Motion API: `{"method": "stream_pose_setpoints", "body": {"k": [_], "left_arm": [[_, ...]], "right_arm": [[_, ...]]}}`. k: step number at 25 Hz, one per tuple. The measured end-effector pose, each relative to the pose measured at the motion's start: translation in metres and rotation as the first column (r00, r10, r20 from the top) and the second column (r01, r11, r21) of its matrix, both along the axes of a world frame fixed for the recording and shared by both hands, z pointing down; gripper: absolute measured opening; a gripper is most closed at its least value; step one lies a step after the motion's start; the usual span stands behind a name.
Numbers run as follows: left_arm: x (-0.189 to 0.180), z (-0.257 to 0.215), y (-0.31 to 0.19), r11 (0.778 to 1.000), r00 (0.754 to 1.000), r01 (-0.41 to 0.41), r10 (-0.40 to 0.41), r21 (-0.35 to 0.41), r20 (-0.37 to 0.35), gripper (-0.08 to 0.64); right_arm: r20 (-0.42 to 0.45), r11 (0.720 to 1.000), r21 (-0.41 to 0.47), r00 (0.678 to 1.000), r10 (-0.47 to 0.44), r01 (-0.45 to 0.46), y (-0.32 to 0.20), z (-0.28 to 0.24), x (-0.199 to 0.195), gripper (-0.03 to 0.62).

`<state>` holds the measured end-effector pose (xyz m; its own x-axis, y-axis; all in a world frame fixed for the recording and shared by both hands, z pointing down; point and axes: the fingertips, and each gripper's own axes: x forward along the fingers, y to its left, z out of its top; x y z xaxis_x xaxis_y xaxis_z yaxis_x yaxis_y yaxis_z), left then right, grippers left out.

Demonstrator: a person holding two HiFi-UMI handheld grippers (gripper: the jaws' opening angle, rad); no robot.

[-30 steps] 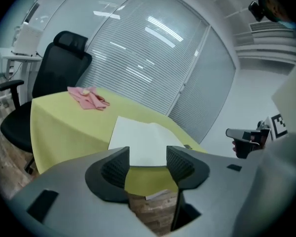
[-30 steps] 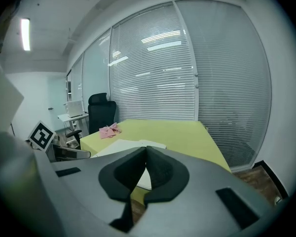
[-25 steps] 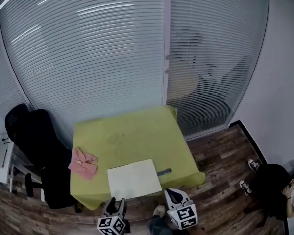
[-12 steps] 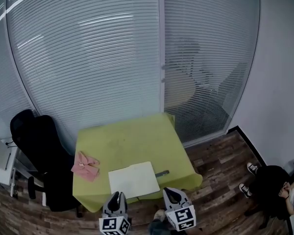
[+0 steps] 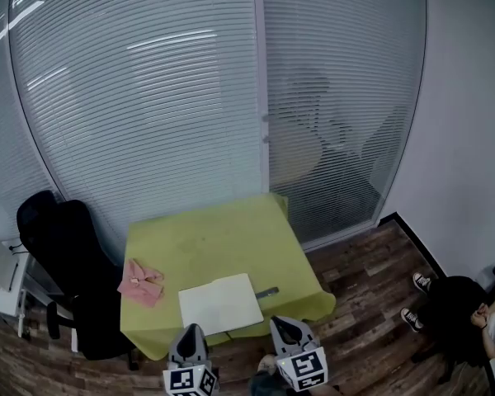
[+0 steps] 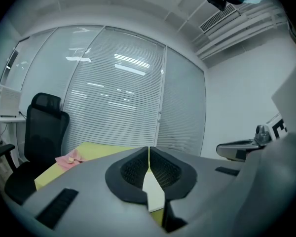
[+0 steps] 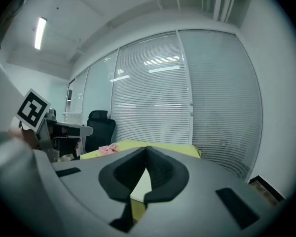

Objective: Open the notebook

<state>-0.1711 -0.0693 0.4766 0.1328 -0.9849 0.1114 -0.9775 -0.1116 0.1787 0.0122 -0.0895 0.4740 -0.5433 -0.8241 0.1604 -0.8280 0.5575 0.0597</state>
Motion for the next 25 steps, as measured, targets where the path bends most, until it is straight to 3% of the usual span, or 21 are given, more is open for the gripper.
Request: {"method": "stream_pose_setpoints", "body": {"k": [25], "left_arm": [[0.0030, 0.0050, -0.0011, 1.000, 1.000, 0.008, -0.007, -0.019, 0.003, 0.023]], "right_arm": [[-0.008, 1.000, -0.004, 1.000, -0.019, 0.019, -0.0049, 0.0021, 0.0080, 0.013]]}}
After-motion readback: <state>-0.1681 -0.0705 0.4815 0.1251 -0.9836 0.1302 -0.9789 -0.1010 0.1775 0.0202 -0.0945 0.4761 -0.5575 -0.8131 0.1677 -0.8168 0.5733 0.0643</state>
